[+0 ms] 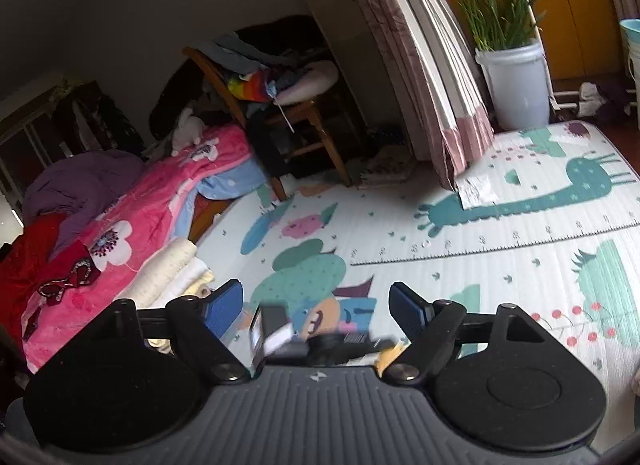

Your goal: Fold clothes

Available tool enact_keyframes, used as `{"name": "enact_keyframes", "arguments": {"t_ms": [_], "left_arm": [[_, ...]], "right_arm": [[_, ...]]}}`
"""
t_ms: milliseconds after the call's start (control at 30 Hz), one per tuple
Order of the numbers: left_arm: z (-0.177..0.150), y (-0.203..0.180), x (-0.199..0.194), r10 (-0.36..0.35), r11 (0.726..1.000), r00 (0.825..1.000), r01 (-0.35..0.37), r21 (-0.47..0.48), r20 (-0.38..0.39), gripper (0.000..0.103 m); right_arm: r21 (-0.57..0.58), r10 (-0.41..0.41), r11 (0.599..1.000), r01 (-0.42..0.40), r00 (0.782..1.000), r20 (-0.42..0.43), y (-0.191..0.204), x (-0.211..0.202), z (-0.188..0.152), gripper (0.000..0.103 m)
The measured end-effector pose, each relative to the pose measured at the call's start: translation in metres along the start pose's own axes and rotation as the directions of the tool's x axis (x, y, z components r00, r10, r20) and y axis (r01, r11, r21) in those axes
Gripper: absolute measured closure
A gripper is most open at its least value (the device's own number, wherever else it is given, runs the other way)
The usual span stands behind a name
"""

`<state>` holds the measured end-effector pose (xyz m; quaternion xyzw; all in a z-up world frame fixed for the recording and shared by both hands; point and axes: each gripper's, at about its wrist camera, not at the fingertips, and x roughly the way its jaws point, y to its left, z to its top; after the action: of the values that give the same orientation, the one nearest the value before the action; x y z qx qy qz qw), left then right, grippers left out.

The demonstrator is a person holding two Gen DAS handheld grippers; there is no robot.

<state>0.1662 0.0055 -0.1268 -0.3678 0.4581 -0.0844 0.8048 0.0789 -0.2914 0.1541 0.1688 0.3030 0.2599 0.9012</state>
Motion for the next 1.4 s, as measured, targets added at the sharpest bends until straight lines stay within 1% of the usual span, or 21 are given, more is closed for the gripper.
{"name": "enact_keyframes", "arguments": {"t_ms": [100, 167, 233, 333, 500, 533, 600, 767, 933, 967, 1000, 1067, 1167, 1233, 1300, 1400], "left_arm": [[-0.022, 0.04, -0.019, 0.059, 0.992, 0.997, -0.053, -0.118, 0.048, 0.097], [-0.039, 0.063, -0.032, 0.085, 0.977, 0.994, -0.071, -0.2, 0.067, 0.097], [-0.058, 0.081, -0.046, 0.115, 0.961, 0.99, -0.091, -0.26, 0.08, 0.097], [-0.091, 0.103, -0.06, 0.156, 0.926, 0.985, -0.122, -0.357, 0.069, 0.097], [-0.138, 0.127, -0.062, 0.199, 0.874, 0.98, -0.175, -0.453, 0.004, 0.097], [-0.144, 0.129, -0.062, 0.206, 0.872, 0.978, -0.187, -0.452, -0.006, 0.097], [-0.15, 0.131, -0.061, 0.222, 0.88, 0.975, -0.206, -0.429, -0.014, 0.097], [-0.162, 0.141, -0.061, 0.238, 0.873, 0.971, -0.228, -0.431, -0.031, 0.097], [-0.176, 0.146, -0.062, 0.182, 0.852, 0.982, -0.185, -0.49, -0.054, 0.097], [-0.178, 0.146, -0.061, 0.18, 0.854, 0.982, -0.186, -0.485, -0.06, 0.097], [-0.179, 0.149, -0.059, 0.188, 0.851, 0.98, -0.196, -0.487, -0.065, 0.097], [-0.179, 0.16, -0.053, 0.21, 0.836, 0.975, -0.218, -0.503, -0.074, 0.097], [-0.176, 0.172, -0.051, 0.224, 0.829, 0.973, -0.224, -0.512, -0.064, 0.097], [-0.173, 0.177, -0.049, 0.216, 0.831, 0.974, -0.217, -0.513, -0.062, 0.097], [-0.17, 0.179, -0.045, 0.227, 0.837, 0.971, -0.236, -0.494, -0.079, 0.097], [-0.172, 0.178, -0.042, 0.188, 0.838, 0.978, -0.21, -0.504, -0.095, 0.097]], "right_arm": [[-0.002, 0.02, 1.0, -0.02, 1.0, 0.021, 0.006, -0.002, 0.005, 0.022], [-0.002, 0.033, 0.999, -0.033, 0.999, 0.035, 0.009, -0.003, 0.008, 0.022], [-0.004, 0.045, 0.999, -0.045, 0.998, 0.048, 0.013, -0.003, 0.011, 0.021], [-0.019, 0.053, 0.998, -0.052, 0.997, 0.057, 0.02, 0.0, 0.014, 0.02], [-0.051, 0.054, 0.997, -0.052, 0.998, 0.032, 0.033, 0.013, 0.013, 0.02], [-0.059, 0.052, 0.997, -0.05, 0.998, 0.026, 0.036, 0.015, 0.012, 0.02], [-0.076, 0.047, 0.996, -0.046, 0.999, 0.01, 0.041, 0.02, 0.009, 0.02], [-0.116, 0.025, 0.993, -0.028, 0.999, -0.027, 0.05, 0.03, 0.001, 0.02], [-0.135, 0.016, 0.991, -0.022, 0.999, -0.048, 0.055, 0.035, -0.005, 0.02], [-0.138, 0.015, 0.99, -0.022, 0.999, -0.048, 0.056, 0.036, -0.005, 0.02], [-0.14, 0.014, 0.99, -0.021, 0.999, -0.049, 0.056, 0.037, -0.005, 0.02], [-0.143, 0.015, 0.99, -0.022, 0.999, -0.053, 0.056, 0.039, -0.006, 0.02], [-0.146, 0.01, 0.989, -0.019, 0.998, -0.06, 0.056, 0.041, -0.007, 0.02], [-0.148, 0.008, 0.989, -0.017, 0.998, -0.064, 0.055, 0.041, -0.008, 0.02], [-0.151, 0.004, 0.988, -0.015, 0.997, -0.072, 0.055, 0.045, -0.009, 0.02], [-0.157, -0.002, 0.988, -0.011, 0.996, -0.085, 0.055, 0.05, -0.011, 0.02]]}}
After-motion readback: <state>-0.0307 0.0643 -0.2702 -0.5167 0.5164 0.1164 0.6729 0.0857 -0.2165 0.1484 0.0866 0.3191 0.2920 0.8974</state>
